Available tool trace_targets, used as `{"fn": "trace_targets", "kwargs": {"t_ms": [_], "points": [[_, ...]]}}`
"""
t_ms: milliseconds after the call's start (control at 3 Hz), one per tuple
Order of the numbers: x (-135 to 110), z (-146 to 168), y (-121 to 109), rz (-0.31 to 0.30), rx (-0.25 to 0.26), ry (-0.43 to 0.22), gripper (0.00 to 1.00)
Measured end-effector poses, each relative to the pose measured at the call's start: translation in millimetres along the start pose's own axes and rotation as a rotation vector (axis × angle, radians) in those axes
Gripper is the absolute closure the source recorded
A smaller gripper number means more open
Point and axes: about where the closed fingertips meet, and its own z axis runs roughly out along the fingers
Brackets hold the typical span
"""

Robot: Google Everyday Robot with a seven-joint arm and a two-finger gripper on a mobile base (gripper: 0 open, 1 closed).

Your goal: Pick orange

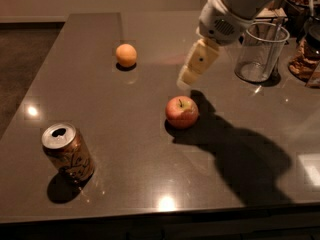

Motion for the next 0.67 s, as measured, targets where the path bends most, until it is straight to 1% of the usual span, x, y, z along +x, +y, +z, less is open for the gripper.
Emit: {"fn": "trace_targets", "kwargs": {"t_ms": [333, 667], "points": [[-54, 44, -26, -0.019, 0.029, -0.048, 0.0], [-90, 83, -60, -0.015, 0.096, -0.06, 0.0]]}}
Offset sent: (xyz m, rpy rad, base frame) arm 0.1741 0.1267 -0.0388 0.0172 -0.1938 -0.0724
